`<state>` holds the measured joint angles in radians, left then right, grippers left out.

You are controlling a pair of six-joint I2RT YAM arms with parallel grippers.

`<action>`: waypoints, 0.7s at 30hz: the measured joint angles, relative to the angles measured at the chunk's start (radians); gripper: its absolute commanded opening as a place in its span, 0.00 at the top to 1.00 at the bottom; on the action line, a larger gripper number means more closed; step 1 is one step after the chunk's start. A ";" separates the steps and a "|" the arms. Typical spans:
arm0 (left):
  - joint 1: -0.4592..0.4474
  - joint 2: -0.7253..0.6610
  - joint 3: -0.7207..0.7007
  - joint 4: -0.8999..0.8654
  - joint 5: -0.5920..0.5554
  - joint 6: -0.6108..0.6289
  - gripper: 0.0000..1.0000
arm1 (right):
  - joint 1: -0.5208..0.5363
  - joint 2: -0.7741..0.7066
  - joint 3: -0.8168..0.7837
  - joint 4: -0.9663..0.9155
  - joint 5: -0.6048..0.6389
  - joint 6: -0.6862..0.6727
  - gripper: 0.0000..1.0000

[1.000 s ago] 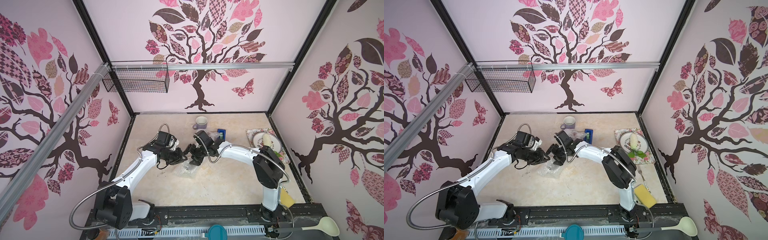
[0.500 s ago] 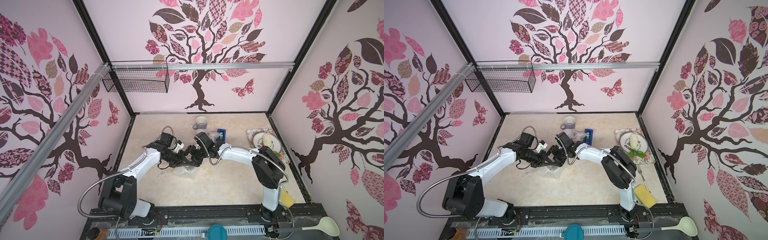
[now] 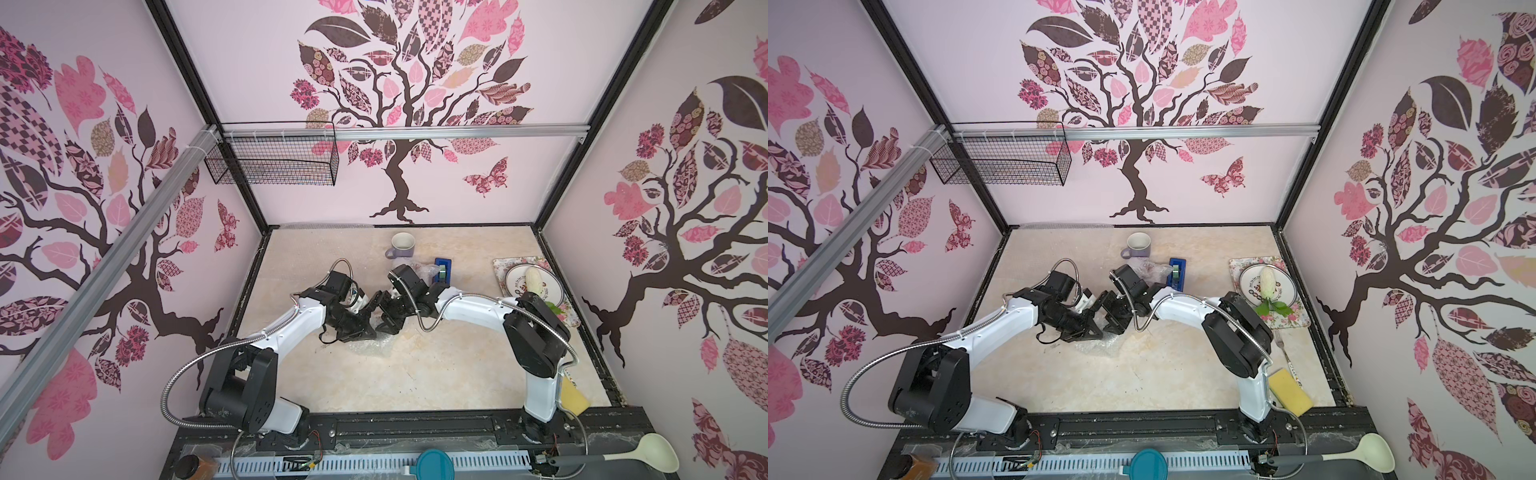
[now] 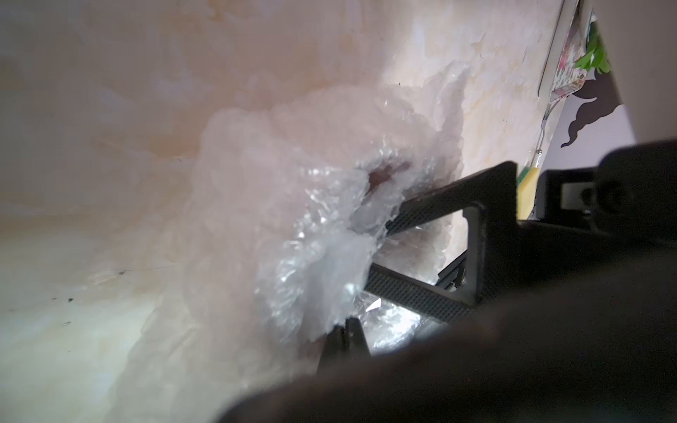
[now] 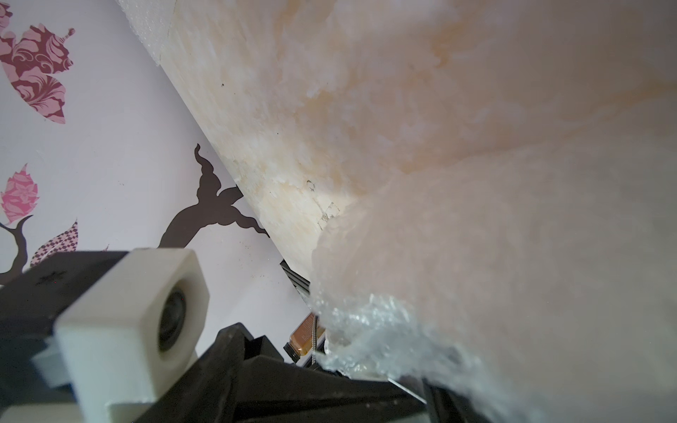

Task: Wrap mugs in bubble wrap
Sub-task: Stick the tape on the bubble wrap.

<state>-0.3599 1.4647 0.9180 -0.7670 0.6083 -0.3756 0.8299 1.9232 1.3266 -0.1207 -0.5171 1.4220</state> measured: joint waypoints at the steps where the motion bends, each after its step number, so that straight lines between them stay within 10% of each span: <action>1: 0.000 0.000 0.000 0.002 -0.005 -0.002 1.00 | 0.000 0.000 0.000 0.000 0.000 0.000 0.22; 21: -0.003 -0.072 -0.037 -0.075 -0.033 -0.054 1.00 | 0.005 0.000 0.015 -0.027 0.001 -0.001 0.18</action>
<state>-0.3634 1.3926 0.8806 -0.8421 0.5755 -0.4294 0.8352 1.9232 1.3415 -0.1478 -0.5163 1.4212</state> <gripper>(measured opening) 0.047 0.819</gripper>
